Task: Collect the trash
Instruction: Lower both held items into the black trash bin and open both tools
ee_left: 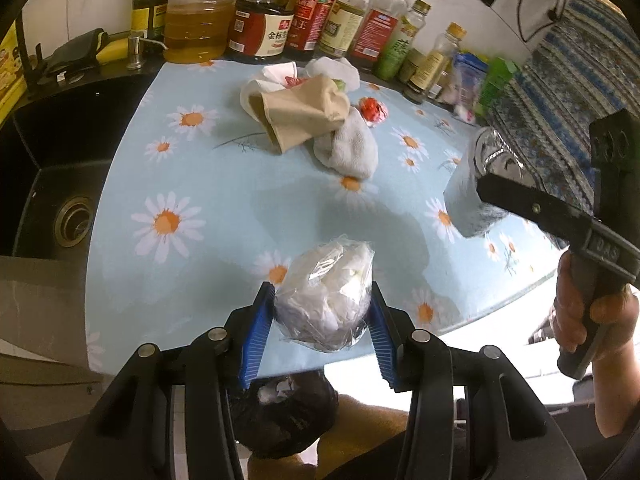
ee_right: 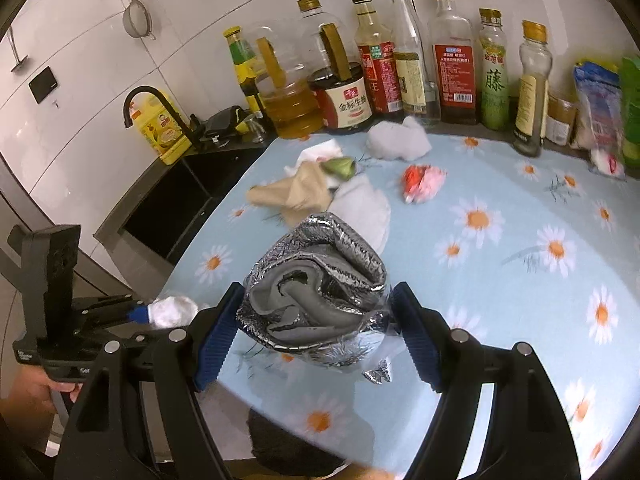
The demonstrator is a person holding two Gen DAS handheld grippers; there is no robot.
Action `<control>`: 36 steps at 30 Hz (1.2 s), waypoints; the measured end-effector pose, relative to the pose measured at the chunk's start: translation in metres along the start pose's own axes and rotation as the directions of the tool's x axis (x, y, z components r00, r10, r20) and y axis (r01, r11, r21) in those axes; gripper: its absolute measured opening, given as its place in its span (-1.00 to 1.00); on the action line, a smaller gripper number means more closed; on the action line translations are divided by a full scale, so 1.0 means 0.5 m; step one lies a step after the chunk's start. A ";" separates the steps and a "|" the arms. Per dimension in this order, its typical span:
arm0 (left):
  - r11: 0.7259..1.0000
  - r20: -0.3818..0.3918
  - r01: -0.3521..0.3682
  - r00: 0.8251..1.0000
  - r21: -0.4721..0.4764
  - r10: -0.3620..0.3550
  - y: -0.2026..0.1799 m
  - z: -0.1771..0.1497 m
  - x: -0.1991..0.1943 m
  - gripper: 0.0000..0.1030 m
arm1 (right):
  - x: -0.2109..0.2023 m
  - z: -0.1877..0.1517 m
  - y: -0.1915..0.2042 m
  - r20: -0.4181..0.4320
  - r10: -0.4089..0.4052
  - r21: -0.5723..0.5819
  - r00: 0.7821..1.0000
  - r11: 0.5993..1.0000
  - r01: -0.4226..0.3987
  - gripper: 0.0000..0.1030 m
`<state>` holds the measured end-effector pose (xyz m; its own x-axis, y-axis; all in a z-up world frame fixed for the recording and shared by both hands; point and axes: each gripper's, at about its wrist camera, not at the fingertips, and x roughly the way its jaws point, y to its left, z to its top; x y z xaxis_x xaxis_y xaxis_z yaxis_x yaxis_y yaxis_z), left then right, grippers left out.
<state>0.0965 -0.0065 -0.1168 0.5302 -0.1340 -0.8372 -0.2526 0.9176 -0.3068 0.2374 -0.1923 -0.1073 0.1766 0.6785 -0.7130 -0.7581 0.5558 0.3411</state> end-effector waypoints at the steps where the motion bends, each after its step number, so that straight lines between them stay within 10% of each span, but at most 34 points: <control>1: 1.000 -0.002 0.007 1.000 0.009 -0.007 0.001 -0.007 -0.004 -0.15 | -0.006 -0.015 0.013 0.003 -0.004 0.010 1.000 1.000 0.004 0.45; 21: 0.986 -0.145 0.106 0.986 0.131 -0.087 0.026 -0.187 -0.021 -0.15 | 0.018 -0.256 0.140 -0.087 -0.002 0.181 0.996 0.983 0.018 0.46; 36: 0.993 -0.329 0.086 0.942 0.076 -0.057 0.093 -0.284 0.123 -0.15 | 0.170 -0.420 0.088 -0.292 0.024 0.352 0.956 0.932 0.084 0.47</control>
<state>0.0025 -0.0252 -0.2471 0.2474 -0.3017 -0.9207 -0.1440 0.9283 -0.3429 0.0873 -0.2111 -0.2818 -0.0322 0.5220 -0.8523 -0.4712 0.7441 0.4736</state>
